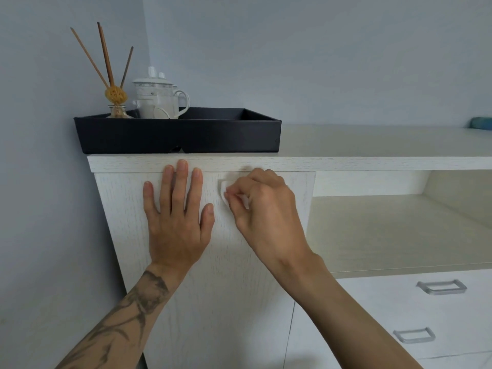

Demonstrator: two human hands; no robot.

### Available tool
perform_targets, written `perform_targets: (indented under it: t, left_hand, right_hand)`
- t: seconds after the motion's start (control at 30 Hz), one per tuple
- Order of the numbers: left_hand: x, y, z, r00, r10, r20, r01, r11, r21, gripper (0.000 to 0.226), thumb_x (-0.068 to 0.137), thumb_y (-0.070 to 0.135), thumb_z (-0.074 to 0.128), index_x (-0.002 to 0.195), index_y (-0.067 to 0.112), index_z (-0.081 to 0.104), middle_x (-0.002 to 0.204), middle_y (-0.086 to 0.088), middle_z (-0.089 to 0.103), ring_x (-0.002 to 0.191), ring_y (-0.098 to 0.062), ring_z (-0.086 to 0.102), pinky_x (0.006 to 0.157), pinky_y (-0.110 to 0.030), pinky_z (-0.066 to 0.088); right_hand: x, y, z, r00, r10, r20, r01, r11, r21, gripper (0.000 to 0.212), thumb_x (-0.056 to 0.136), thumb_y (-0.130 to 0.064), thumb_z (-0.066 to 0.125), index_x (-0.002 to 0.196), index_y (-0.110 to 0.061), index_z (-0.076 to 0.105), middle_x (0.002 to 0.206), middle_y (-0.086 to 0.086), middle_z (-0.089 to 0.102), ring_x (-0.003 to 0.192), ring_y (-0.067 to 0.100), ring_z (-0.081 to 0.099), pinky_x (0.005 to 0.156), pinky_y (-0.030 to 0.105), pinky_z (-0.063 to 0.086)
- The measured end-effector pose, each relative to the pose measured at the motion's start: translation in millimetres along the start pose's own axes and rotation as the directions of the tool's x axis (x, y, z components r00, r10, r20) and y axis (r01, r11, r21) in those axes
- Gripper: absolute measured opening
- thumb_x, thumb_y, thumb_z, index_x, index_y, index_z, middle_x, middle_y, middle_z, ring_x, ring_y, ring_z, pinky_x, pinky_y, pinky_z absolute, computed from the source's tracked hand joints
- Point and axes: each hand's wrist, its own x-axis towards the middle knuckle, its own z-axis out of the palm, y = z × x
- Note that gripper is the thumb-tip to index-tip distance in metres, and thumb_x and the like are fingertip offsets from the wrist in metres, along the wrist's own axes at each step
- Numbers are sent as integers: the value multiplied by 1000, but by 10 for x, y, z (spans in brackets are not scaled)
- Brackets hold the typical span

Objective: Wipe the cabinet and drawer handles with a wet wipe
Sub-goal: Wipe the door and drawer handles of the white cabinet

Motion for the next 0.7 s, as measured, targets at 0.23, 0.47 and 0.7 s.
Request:
perform_targets:
  t: [0.23, 0.47, 0.7]
  left_hand:
    - [3, -1, 23, 1000, 6, -14, -6, 1000, 6, 66, 115, 38, 35, 172, 11, 14, 180, -11, 5, 166, -33, 8, 132, -62, 9]
    - [-8, -14, 35, 1000, 2, -17, -2, 1000, 2, 67, 115, 39, 35, 172, 12, 13, 180, -10, 5, 166, -32, 8, 132, -61, 9]
    - [-3, -10, 27, 1000, 8, -16, -8, 1000, 2, 67, 115, 39, 35, 172, 12, 13, 180, -10, 4, 167, -32, 8, 132, -61, 10]
  right_hand:
    - [102, -181, 12, 994, 87, 63, -82, 993, -80, 15, 98, -11, 59, 91, -12, 72, 89, 2, 67, 88, 18, 56, 88, 32, 48]
    - [101, -222, 8, 991, 125, 51, -119, 987, -104, 14, 94, -6, 60, 87, -10, 72, 87, 4, 66, 84, 21, 56, 84, 33, 47]
    - [75, -180, 68, 997, 70, 43, -64, 990, -125, 9, 97, -11, 63, 91, -11, 70, 89, 3, 63, 86, 21, 55, 86, 36, 48]
